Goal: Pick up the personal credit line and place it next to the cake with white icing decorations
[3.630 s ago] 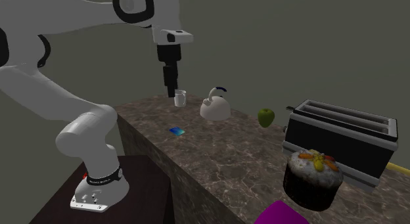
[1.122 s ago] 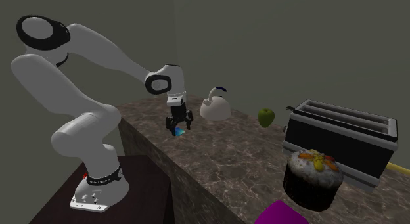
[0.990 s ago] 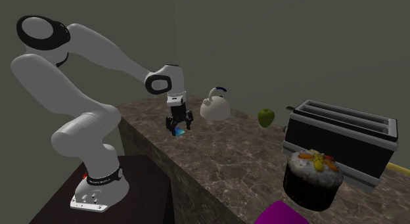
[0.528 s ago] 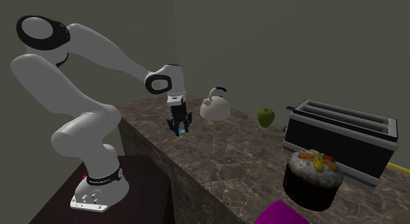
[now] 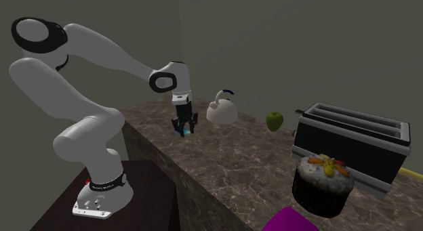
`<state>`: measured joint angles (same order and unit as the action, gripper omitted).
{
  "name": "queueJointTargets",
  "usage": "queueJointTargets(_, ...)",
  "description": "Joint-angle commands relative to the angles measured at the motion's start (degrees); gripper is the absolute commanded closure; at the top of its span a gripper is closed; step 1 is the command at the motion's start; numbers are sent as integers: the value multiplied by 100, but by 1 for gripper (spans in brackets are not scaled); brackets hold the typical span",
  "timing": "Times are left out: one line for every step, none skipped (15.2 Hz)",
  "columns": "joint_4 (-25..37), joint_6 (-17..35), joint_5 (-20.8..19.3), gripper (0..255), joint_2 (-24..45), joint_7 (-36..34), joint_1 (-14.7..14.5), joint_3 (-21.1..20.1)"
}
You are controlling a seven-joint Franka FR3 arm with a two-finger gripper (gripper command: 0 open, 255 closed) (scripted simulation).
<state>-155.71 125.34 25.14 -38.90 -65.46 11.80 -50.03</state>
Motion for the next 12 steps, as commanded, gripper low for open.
queueJointTargets(77,-196,-30,255,-112,17,-40,107)
queueJointTargets(120,-292,-49,255,-163,28,-53,160)
queueJointTargets(164,-387,-70,255,-212,38,-65,213)
queueJointTargets(210,-480,-91,255,-258,47,-76,264)
queueJointTargets(256,-572,-113,255,-302,56,-85,315)
queueJointTargets(304,-663,-135,255,-344,65,-92,364)
queueJointTargets(354,-753,-158,255,-383,73,-98,412)
queueJointTargets(404,-842,-181,255,-420,81,-103,459)
queueJointTargets(455,-930,-205,255,-455,88,-107,504)
queueJointTargets(508,-1016,-228,255,-488,95,-110,549)
queueJointTargets(562,-1102,-252,255,-519,102,-112,593)
queueJointTargets(617,-1186,-276,255,-547,109,-112,635)
